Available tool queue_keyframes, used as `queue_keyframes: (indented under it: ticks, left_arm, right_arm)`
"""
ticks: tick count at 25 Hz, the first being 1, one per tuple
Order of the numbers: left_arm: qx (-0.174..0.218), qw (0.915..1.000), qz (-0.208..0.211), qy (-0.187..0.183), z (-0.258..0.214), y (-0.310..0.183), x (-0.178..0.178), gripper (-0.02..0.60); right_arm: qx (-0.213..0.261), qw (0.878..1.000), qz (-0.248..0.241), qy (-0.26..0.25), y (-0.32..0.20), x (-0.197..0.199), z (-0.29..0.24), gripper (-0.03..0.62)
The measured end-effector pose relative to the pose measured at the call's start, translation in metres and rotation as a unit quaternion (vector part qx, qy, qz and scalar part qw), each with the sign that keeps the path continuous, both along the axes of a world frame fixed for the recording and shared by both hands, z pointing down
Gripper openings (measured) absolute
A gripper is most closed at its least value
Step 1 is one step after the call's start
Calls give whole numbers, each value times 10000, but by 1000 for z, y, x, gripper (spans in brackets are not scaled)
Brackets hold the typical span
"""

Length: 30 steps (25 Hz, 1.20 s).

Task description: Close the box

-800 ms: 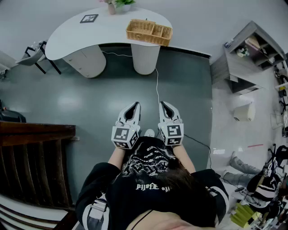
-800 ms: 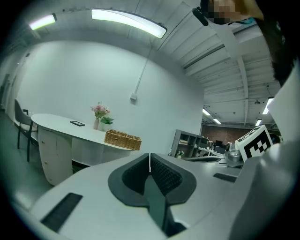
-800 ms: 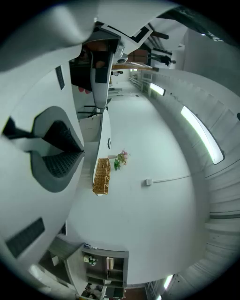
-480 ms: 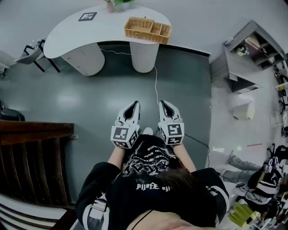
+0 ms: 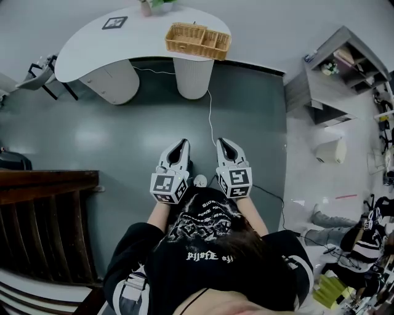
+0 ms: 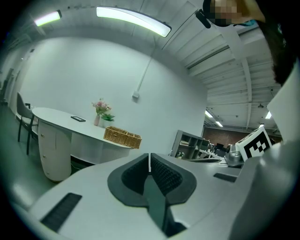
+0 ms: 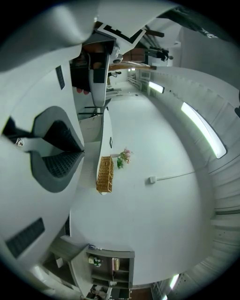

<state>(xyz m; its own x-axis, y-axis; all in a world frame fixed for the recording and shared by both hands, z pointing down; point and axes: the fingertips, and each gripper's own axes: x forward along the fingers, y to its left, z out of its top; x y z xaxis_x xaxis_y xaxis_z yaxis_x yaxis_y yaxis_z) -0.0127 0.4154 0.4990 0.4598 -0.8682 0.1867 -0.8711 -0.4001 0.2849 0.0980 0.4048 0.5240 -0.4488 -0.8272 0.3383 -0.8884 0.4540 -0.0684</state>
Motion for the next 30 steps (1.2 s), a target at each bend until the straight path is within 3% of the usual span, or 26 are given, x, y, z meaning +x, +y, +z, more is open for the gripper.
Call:
queue_keyframes:
  ticks: [4,14,30]
  left_arm:
    - [-35,10000,42,33,5,-16,2,29]
    - [27,9994,338,-95,-1,-82,9,29]
    - [101,9981,604,-77,-9,-208,-15,29]
  right_arm:
    - [9,9999,-132,-11,-11,-3,1,25]
    - [-70,9999,81,79,-75,6,-1,25]
    - [-163,9995,261,0,-198,-16,-8,25]
